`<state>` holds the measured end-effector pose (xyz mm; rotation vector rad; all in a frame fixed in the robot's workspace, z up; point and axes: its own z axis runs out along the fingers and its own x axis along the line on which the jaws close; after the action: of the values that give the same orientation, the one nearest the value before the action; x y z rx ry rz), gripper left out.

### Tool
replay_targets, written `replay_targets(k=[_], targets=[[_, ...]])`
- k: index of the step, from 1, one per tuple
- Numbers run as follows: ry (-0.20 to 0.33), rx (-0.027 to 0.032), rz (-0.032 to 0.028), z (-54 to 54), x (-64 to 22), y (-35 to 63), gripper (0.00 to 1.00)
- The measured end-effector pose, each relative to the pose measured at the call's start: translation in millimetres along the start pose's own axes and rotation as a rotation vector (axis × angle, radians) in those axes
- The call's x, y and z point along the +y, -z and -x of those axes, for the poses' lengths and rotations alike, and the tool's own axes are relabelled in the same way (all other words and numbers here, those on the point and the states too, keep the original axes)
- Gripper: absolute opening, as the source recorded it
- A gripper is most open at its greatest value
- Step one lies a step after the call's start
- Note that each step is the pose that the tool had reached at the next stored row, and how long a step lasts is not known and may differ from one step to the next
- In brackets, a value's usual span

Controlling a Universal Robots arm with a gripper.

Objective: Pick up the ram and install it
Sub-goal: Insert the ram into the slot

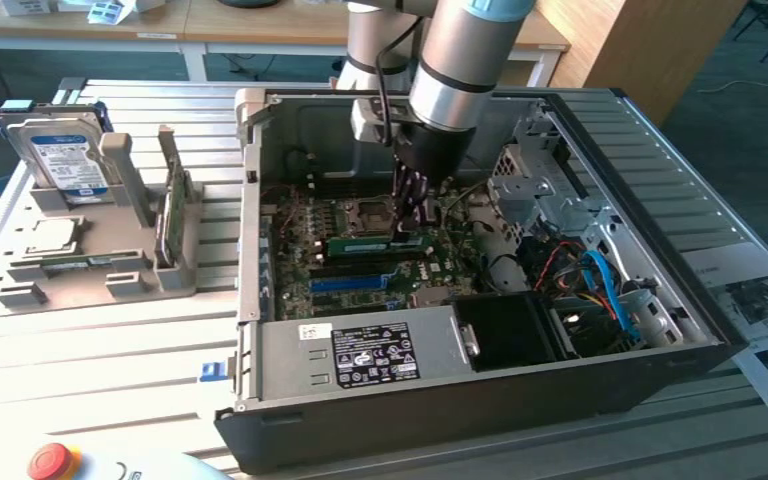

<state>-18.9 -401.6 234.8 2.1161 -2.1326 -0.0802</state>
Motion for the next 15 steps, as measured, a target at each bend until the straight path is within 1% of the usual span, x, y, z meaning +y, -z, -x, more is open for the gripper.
replay_targets(k=[3, 7, 15], targets=[[0.000, 0.0004, -0.0005, 0.0, 0.7, 0.0, 0.11], [0.000, 0.0010, -0.0026, 0.2, 3.2, -0.4, 0.11], [0.000, 0.0013, -0.0030, 1.8, 3.2, -0.2, 0.11]])
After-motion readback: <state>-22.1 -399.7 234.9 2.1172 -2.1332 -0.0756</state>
